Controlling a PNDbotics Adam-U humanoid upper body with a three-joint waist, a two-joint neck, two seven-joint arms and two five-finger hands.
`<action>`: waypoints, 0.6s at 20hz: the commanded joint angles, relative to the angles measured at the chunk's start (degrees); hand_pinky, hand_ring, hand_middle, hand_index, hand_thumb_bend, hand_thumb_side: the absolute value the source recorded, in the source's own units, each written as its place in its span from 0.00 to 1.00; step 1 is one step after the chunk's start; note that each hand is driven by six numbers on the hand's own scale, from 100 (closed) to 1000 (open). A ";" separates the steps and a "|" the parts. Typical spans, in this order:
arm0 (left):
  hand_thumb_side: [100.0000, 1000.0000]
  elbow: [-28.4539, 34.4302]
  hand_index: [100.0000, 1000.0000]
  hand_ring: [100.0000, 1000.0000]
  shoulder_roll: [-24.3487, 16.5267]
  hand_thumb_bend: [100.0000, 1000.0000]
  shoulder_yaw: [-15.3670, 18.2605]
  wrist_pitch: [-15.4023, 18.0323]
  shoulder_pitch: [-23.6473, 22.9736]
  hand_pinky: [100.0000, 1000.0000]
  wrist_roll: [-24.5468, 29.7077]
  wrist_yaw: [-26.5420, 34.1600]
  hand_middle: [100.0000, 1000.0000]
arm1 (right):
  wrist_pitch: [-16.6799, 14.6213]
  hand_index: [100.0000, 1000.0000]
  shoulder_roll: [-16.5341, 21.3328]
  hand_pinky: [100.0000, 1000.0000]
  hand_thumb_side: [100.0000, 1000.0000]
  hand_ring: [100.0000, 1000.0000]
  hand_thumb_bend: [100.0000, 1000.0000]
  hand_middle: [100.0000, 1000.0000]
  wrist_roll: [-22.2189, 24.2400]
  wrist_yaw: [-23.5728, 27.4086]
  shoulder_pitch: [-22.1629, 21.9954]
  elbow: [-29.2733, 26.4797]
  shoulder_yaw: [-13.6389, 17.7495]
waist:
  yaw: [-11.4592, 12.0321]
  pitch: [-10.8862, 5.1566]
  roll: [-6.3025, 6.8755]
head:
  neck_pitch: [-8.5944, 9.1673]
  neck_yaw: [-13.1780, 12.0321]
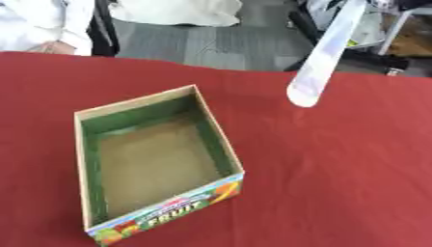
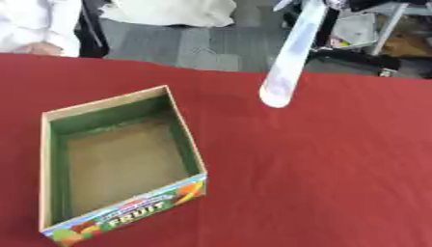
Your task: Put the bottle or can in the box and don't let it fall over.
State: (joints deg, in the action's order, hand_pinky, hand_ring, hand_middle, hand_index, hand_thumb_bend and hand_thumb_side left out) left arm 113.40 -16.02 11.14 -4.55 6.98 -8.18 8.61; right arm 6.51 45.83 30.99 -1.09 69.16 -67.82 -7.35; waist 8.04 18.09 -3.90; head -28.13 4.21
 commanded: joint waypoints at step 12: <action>0.73 1.16 0.69 0.60 -1.71 0.00 0.59 -0.08 0.01 0.71 -0.52 1.21 0.62 | 0.88 0.33 -8.41 0.53 0.00 0.22 0.00 0.28 0.97 1.12 7.46 -2.57 -2.52 | 0.46 -4.93 -0.14 | -3.17 1.18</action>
State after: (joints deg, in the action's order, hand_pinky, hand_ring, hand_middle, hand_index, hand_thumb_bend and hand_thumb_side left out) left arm 113.40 -16.11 11.28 -4.62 6.68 -8.59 9.61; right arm 7.35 37.16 31.89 -0.26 74.99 -69.13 -10.09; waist 8.51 14.71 -4.29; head -31.05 5.17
